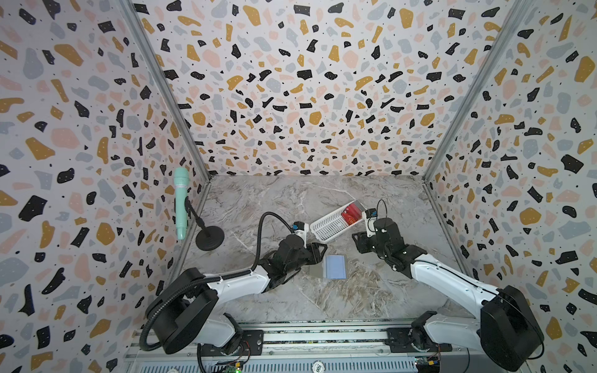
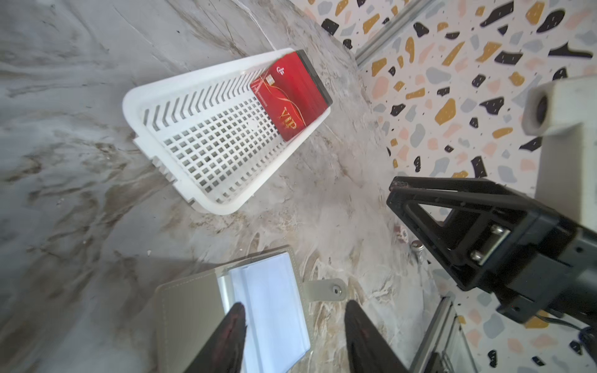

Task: Insert credit cards into a card holder
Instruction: Touch the card slot at the card holder, then move the storage box to the center of the table.

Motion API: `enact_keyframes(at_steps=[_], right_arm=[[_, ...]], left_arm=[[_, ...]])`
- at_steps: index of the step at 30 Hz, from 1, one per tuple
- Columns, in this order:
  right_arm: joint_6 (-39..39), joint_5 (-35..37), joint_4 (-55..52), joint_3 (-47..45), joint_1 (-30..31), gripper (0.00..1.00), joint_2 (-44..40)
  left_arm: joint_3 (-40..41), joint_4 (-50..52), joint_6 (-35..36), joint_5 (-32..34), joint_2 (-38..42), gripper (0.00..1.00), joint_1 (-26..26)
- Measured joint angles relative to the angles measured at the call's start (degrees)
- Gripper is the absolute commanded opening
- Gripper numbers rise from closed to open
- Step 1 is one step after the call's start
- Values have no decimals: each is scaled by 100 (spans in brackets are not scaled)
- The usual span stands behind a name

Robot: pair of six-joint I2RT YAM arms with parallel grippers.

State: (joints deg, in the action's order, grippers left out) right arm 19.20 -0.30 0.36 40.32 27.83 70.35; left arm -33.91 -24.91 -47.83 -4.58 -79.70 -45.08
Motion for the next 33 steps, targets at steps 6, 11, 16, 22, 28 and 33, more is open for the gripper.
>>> enact_keyframes(at_steps=[6, 11, 16, 22, 28, 33], right_arm=[[-525, -378, 11, 691, -765, 66, 501], [-1021, -549, -2, 1355, -977, 86, 1384], [-1473, -717, -118, 2111, -1167, 97, 2437], [-1908, -942, -402, 2986, -1401, 99, 3501], [-2212, -1213, -647, 3683, -1521, 99, 4251], [-2371, -1445, -841, 4000, -1534, 100, 4616]], left_arm=[[-227, -4, 125, 240, 0, 100, 0], [-249, -22, 190, 363, -26, 100, 0], [-256, -9, 227, 374, -83, 100, 2], [-256, -13, 282, 365, -85, 100, 42], [-256, -17, 354, 326, -219, 100, 103], [-256, -17, 376, 308, -319, 100, 109]])
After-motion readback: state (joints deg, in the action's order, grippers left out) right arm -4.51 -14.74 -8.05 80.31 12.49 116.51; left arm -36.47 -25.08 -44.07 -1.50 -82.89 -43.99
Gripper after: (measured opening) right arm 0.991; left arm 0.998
